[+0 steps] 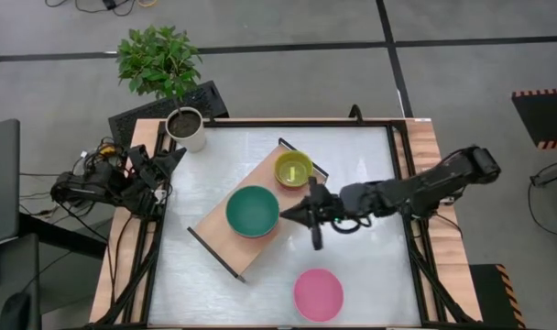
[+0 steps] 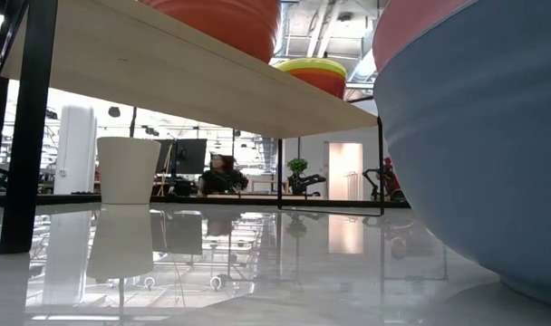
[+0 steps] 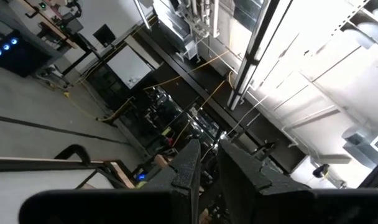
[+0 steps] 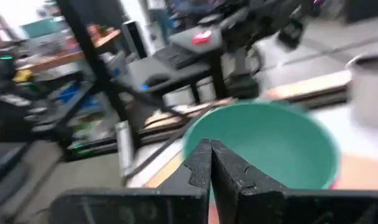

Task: Place and stack bowls onto a shelf
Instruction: Stack the pink bowl on top of the green bowl into the shelf

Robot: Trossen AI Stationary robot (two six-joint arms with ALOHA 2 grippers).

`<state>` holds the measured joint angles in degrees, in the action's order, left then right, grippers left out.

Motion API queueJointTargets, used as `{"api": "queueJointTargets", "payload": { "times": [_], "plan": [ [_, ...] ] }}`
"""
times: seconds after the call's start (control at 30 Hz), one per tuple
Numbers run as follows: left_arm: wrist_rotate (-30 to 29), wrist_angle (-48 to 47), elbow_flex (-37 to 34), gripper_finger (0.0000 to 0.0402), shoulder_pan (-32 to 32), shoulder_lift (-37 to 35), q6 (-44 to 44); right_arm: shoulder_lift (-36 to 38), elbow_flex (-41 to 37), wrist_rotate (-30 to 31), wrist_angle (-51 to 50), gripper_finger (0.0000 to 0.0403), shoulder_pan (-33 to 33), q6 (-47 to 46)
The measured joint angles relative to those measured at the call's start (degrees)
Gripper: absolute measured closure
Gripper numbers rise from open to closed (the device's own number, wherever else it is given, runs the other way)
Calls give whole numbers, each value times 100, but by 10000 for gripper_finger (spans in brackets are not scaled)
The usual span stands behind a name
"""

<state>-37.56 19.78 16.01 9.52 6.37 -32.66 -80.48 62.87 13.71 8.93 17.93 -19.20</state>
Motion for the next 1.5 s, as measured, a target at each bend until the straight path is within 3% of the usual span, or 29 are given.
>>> {"api": "queueJointTargets", "payload": {
  "times": [0.27, 0.53, 0.73, 1.0, 1.5],
  "plan": [
    [111, -176, 0, 358, 0, 0, -79, 383, -15, -120, -3497, 324, 893, -2669],
    [75, -426, 0, 359, -1, 2, -98, 226, -18, -171, -5166, 227, 1618, -4324],
    [72, -531, 0, 358, 0, 1, -129, -101, -16, -71, -5029, 178, 1864, -4675],
    [74, -757, 0, 359, 0, 2, -410, -761, -15, -170, -4423, 187, 1891, -4632],
    [76, -749, 0, 358, -2, 2, -424, -1261, -15, -340, -4128, 199, 1963, -4827]
  ]
}}
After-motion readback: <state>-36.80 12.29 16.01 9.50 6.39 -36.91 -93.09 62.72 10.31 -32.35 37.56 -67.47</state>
